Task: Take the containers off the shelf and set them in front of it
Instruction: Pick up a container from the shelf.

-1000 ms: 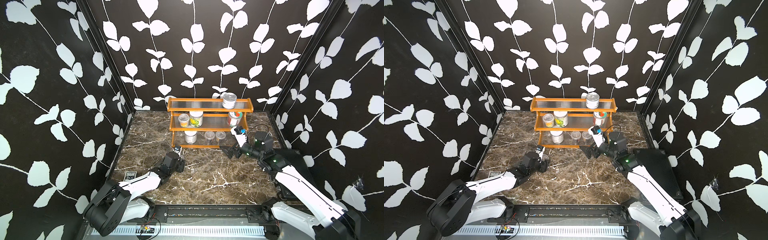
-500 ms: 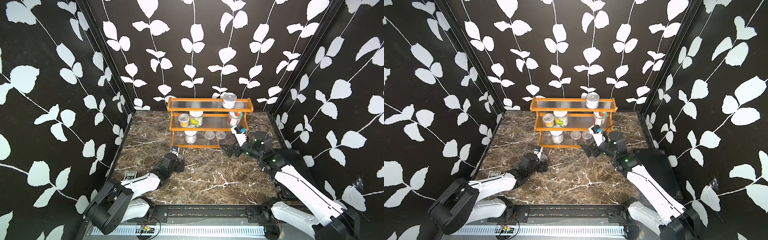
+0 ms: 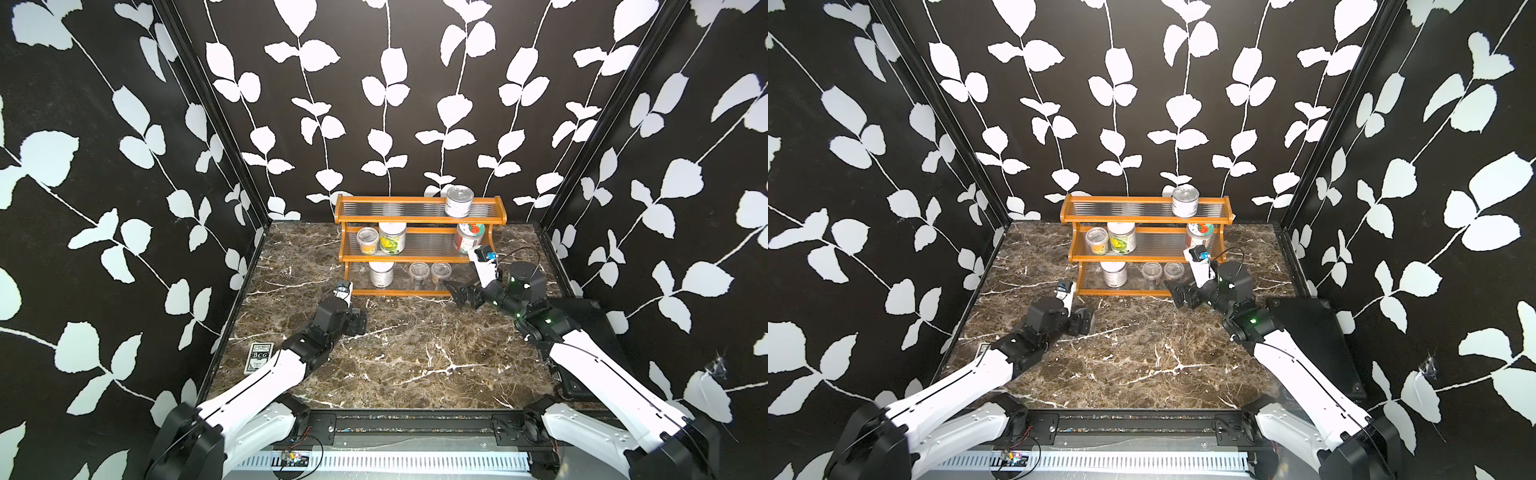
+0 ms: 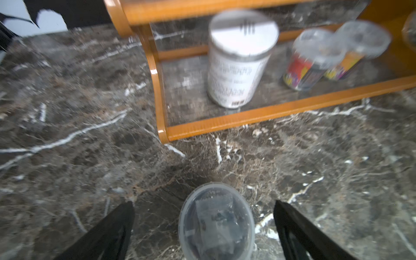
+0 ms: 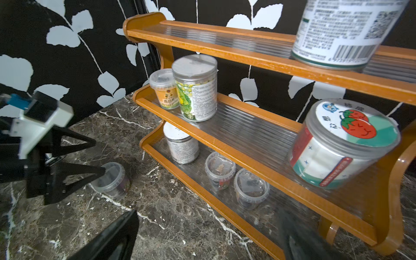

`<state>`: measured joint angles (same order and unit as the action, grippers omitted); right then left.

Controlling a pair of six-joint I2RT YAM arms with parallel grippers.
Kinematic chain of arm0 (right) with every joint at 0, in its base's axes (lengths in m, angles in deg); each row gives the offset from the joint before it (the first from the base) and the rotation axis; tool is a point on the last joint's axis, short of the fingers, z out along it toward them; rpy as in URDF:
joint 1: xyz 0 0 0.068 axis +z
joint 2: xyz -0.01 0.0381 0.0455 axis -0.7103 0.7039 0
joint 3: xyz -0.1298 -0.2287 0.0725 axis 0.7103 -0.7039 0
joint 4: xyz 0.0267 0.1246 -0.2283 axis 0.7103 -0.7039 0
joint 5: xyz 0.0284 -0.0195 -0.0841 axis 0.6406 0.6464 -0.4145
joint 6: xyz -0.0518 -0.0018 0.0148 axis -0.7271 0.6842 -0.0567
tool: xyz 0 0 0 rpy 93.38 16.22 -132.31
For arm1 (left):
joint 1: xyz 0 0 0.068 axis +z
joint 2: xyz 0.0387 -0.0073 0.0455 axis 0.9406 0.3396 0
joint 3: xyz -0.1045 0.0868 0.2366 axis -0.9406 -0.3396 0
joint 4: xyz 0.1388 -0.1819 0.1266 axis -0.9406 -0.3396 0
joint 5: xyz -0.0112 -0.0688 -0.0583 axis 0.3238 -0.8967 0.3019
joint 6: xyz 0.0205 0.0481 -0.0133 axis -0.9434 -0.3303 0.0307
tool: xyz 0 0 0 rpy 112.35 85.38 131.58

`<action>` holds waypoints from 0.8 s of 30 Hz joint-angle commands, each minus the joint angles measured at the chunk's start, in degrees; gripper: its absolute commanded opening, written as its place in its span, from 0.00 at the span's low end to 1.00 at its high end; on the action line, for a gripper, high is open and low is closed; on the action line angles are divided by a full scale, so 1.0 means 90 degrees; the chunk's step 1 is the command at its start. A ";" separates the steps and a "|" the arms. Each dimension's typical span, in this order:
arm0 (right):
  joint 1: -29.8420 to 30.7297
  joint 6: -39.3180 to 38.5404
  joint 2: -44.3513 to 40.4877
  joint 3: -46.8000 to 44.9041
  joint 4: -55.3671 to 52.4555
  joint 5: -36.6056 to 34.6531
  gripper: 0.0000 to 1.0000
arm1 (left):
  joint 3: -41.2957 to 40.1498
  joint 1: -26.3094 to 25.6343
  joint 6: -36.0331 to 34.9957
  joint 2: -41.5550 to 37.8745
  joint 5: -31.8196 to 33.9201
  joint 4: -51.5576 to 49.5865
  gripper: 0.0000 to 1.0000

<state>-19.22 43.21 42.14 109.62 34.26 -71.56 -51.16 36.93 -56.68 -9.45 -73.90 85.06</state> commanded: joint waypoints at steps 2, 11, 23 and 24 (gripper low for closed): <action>-0.0128 0.0203 -0.0087 0.0326 0.0359 -0.0497 1.00 | 0.0842 0.0045 -0.0372 -0.0516 0.0072 -0.1386 0.99; -0.0283 0.0350 -0.0162 0.0426 0.0427 -0.0500 1.00 | 0.3095 0.0160 -0.1175 0.0120 -0.1067 -0.2162 0.99; -0.0307 0.0519 -0.0047 0.0997 0.0180 -0.0992 0.99 | 0.4569 0.0273 -0.1345 0.1538 -0.2273 -0.1985 0.99; -0.0305 0.0504 0.0089 0.1212 0.0056 -0.1057 1.00 | 0.4632 0.0278 -0.1273 0.1623 -0.2364 -0.1935 0.99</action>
<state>-21.71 46.56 41.33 114.14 34.34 -77.74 -12.14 38.86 -68.98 3.90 -90.64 66.30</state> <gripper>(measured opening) 0.994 0.986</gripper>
